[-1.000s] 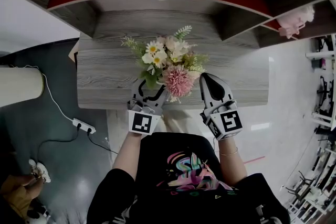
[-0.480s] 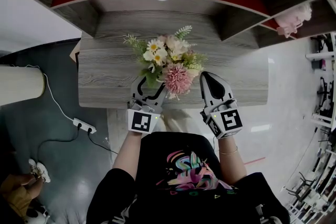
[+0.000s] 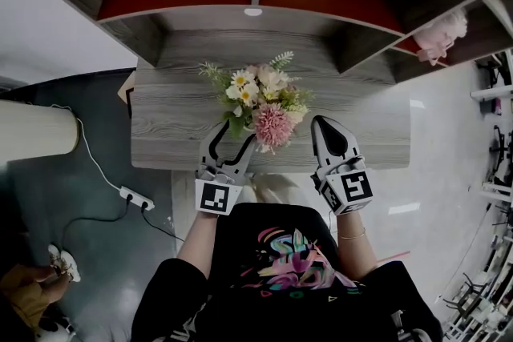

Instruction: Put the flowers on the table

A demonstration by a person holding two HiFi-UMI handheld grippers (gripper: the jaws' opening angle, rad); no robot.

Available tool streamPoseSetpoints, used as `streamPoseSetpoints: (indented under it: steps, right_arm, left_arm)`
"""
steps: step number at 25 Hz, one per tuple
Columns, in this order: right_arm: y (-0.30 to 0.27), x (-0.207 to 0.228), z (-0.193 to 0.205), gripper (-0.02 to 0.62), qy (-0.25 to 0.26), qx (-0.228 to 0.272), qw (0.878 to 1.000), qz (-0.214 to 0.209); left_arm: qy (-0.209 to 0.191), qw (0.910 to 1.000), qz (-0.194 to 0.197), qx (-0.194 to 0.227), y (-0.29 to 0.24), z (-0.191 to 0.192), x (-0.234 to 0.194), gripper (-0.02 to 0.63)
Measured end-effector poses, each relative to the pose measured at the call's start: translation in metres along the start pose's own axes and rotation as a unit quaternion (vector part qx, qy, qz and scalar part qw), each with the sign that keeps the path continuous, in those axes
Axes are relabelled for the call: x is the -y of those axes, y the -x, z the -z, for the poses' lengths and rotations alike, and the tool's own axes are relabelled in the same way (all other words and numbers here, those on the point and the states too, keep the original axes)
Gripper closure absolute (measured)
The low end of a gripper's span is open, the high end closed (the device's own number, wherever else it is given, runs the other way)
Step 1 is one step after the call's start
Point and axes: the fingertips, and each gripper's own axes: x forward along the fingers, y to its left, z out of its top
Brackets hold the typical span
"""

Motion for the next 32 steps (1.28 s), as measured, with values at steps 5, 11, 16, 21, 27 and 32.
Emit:
streamPoseSetpoints:
  steps: [5,11,16,21,27,32]
  right_arm:
    - [-0.001,0.0,-0.017,0.577,0.002,-0.001,1.0,0.001]
    - [0.0,0.011,-0.042,0.578,0.02,0.027,0.999,-0.006]
    - [0.003,0.021,-0.065,0.578,0.023,0.04,0.999,-0.011]
    - [0.003,0.026,-0.082,0.577,0.027,0.053,0.998,-0.018]
    - [0.01,0.027,-0.101,0.577,0.028,0.072,0.997,-0.024]
    - [0.012,0.03,-0.109,0.578,0.029,0.097,0.995,-0.026]
  left_arm:
    - [0.134,0.9888,-0.056,0.035,0.018,-0.02,-0.011,0.364]
    - [0.154,0.9863,-0.045,0.038,0.033,-0.057,-0.022,0.369]
    - [0.139,0.9882,-0.044,0.048,0.039,-0.102,-0.035,0.376]
    - [0.109,0.9921,-0.043,0.045,0.026,-0.127,-0.049,0.382]
    - [0.094,0.9929,-0.04,0.061,0.007,-0.153,-0.056,0.441]
    - [0.091,0.9932,-0.029,0.066,-0.006,-0.158,-0.052,0.51]
